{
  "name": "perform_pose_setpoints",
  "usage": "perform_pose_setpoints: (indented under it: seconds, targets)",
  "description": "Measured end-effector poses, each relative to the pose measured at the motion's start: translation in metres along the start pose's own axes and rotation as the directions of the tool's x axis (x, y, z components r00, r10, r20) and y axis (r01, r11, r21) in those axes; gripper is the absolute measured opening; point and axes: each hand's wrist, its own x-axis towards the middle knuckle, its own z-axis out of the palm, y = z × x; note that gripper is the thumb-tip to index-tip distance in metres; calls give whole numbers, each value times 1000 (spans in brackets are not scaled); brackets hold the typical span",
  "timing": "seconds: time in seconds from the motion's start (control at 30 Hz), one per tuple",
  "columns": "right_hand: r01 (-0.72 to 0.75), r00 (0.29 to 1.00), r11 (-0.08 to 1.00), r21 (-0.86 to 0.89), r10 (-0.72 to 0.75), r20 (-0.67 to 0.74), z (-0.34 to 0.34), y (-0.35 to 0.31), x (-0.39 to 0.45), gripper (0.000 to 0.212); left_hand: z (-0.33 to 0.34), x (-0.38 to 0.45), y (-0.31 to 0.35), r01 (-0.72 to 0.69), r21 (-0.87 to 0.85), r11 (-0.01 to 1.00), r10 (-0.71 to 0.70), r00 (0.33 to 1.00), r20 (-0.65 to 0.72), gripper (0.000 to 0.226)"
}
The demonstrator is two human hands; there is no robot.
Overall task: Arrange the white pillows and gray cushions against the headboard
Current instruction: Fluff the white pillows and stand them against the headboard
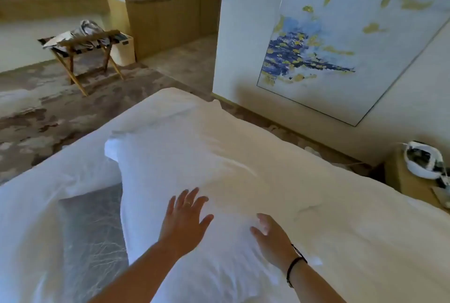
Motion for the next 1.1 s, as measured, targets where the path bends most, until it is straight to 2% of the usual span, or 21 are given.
perform_pose_setpoints:
  seconds: [0.03, 0.13, 0.23, 0.3, 0.4, 0.5, 0.57, 0.67, 0.8, 0.9, 1.0, 1.1]
  targets:
    - [11, 999, 1000, 4, -11, -50, 4, -2, 18, 51, 5, 25, -7, -64, 41, 997, 65, 998, -10, 54]
    - [-39, 988, 999, -5, 37, -149, 7, -10, 65, 55, 36, 79, -26, -136, 154, 979, 145, 988, -44, 58]
    - [-114, 970, 993, 8, 113, -216, 6, -4, 103, 61, 85, 82, -42, -181, 152, 972, 195, 977, -82, 61]
    - [-187, 951, 979, 76, 199, -234, 3, -1, 119, 71, 109, 75, -58, -205, 144, 968, 222, 968, -113, 64]
    - [-284, 925, 939, 193, 321, -203, -3, 8, 132, 92, 126, 65, -74, -236, 132, 963, 252, 960, -119, 66]
    - [-358, 916, 901, 245, 390, -94, -3, 12, 135, 105, 129, 57, -85, -257, 100, 961, 268, 956, -118, 68]
    - [-375, 916, 893, 248, 398, -45, 2, 11, 134, 97, 127, 56, -88, -258, 88, 962, 267, 957, -112, 68]
    - [-312, 939, 924, 221, 335, -77, 12, -3, 123, 55, 123, 55, -89, -256, 72, 964, 261, 963, -72, 69]
    - [-178, 969, 936, 302, 220, -111, 18, -20, 103, 50, 111, 46, -94, -239, 46, 970, 241, 969, -52, 69]
    - [-102, 969, 953, 285, 160, -187, 23, -33, 87, 35, 95, 30, -94, -187, 25, 982, 188, 982, -19, 72]
    - [-27, 943, 968, 248, 107, -315, 29, -43, 64, 35, 75, 9, -85, -162, -32, 986, 162, 987, -9, 78]
    - [68, 895, 948, 311, 80, -439, 21, -52, 33, 33, 49, -17, -69, -191, -63, 980, 190, 982, -20, 88]
